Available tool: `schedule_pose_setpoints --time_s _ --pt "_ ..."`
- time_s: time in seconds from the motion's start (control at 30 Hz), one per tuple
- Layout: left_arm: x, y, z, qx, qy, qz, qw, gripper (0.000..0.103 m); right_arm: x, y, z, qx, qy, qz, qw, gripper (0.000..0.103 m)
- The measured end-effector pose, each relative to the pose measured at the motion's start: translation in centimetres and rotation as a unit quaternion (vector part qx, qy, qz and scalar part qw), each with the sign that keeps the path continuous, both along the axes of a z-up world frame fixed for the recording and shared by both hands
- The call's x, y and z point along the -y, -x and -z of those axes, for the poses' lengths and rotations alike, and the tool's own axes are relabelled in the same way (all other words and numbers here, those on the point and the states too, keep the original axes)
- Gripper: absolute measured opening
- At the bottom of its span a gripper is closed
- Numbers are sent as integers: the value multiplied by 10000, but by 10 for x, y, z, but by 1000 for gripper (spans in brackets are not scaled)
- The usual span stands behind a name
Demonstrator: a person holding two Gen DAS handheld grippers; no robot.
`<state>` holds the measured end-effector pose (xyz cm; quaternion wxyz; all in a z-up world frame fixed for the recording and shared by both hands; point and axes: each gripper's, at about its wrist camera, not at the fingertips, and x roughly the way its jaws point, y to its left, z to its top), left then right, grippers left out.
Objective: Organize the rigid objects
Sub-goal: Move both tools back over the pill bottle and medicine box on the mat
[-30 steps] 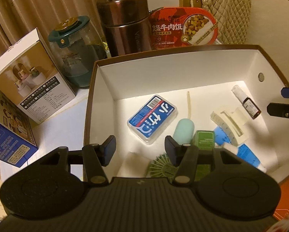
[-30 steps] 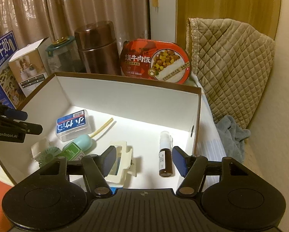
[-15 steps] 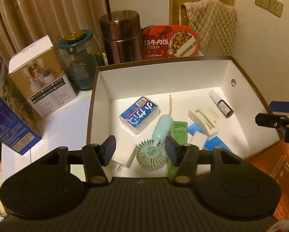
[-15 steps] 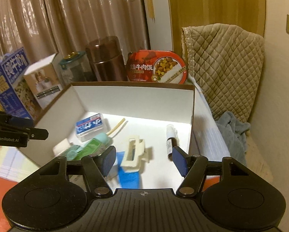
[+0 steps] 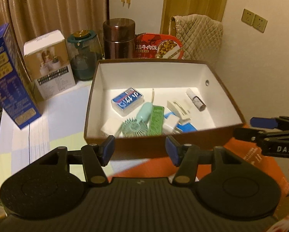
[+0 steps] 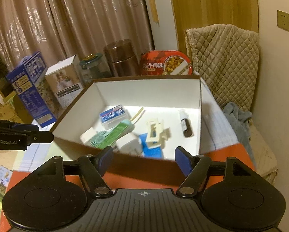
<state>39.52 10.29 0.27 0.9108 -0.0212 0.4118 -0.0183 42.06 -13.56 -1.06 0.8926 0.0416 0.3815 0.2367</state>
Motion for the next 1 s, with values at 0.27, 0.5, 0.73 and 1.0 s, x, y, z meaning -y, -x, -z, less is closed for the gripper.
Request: schedule_pose_setpoints --time_s 0.27,0.5,0.73,1.0 --pt "-1 44 8 -167 202 -58 9996 54 -11 37 5 -219 9 -97 9997 75" --pt "-6 68 20 -332 308 -186 9988 54 -20 63 19 -491 73 -179 9986 77" --pt "-8 89 32 -450 198 -326 9983 54 -30 83 27 -668 204 -271 9972 78" --pt "-10 104 45 -640 313 -389 9967 54 -42 96 37 -837 315 -389 9952 78"
